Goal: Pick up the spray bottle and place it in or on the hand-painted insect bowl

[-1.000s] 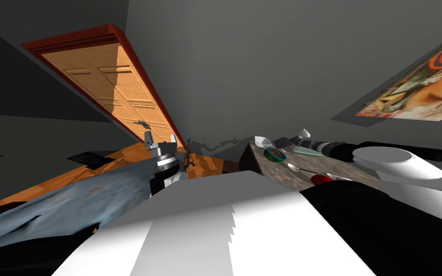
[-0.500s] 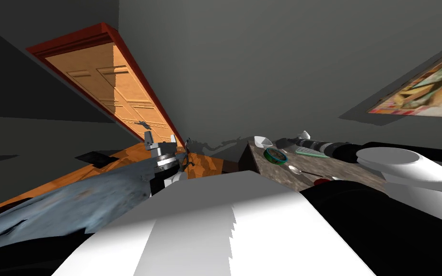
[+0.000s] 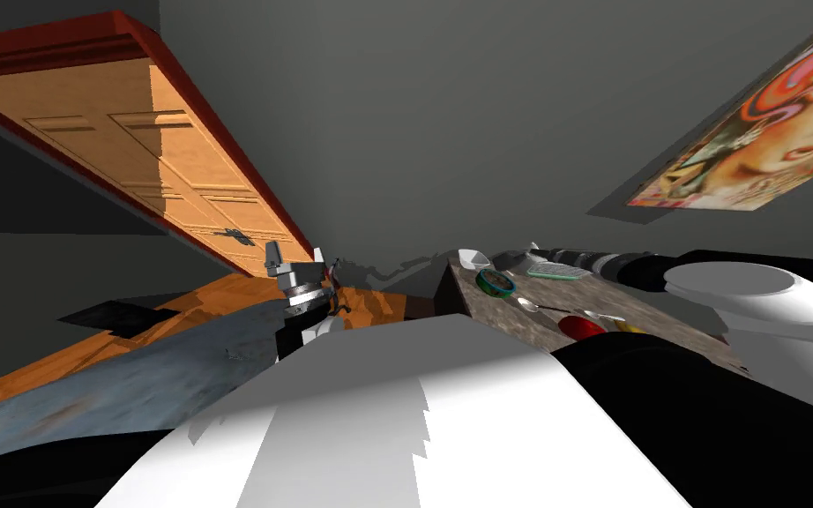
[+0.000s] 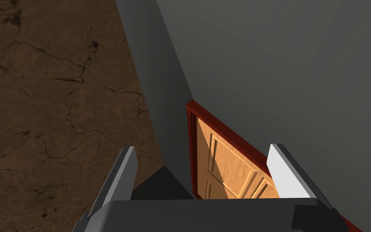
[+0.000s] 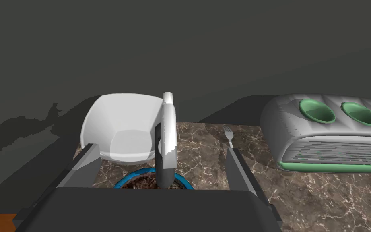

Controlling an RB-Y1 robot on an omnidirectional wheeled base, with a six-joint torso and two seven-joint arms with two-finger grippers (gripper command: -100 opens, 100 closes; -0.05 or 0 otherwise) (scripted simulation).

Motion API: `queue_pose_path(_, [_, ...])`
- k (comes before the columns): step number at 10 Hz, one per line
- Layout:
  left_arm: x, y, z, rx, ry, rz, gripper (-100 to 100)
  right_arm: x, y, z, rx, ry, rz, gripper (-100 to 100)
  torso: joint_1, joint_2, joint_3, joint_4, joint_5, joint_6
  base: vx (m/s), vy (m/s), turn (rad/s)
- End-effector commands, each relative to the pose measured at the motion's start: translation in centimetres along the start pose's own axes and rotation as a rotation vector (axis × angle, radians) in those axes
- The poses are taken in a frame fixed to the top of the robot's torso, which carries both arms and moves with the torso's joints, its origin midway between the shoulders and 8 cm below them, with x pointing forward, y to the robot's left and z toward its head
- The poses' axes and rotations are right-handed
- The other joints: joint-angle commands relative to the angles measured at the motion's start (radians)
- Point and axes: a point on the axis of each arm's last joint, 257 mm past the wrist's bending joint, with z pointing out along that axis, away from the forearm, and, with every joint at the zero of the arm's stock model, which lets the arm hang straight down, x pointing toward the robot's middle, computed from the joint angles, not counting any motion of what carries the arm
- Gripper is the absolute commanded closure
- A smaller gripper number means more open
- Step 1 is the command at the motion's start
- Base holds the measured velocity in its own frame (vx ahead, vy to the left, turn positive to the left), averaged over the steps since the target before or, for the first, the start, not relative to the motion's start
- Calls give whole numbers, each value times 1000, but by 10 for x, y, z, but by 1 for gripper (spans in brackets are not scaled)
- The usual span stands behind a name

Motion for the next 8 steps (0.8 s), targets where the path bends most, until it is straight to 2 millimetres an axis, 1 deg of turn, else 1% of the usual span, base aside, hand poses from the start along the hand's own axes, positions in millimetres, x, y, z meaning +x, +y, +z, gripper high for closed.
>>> queue_pose_path(1, [0,0,0,0,0,0,0,11,-6,-8,11,11,-23,-100,0,0,0,0,0,0,58,-33,-152])
queue_pose_path(2, [0,0,0,0,0,0,0,48,-15,-15,19,77,-74,-100,1,2,1,0,0,-2,99,-86,-377])
queue_pose_path(3, [0,0,0,0,0,0,0,58,-34,-16,49,79,-121,-100,0,1,1,0,0,0,107,-77,-397])
queue_pose_path(4, [0,0,0,0,0,0,0,54,-35,-17,57,67,-114,-100,0,1,0,0,0,-1,52,-28,-117])
queue_pose_path(5, [0,0,0,0,0,0,0,82,-53,-22,85,112,-155,-100,1,3,1,0,0,-2,96,-60,-318])
queue_pose_path(6, [0,0,0,0,0,0,0,90,-70,-22,115,120,-180,-100,0,1,1,0,0,-1,110,-57,-432])
queue_pose_path(7, [0,0,0,0,0,0,0,88,-75,-22,121,111,-196,-100,1,0,0,0,0,-1,61,-22,-179])
queue_pose_path(8, [0,0,0,0,0,0,0,114,-95,-27,152,160,-230,-100,2,2,1,0,0,-2,113,-75,-356])
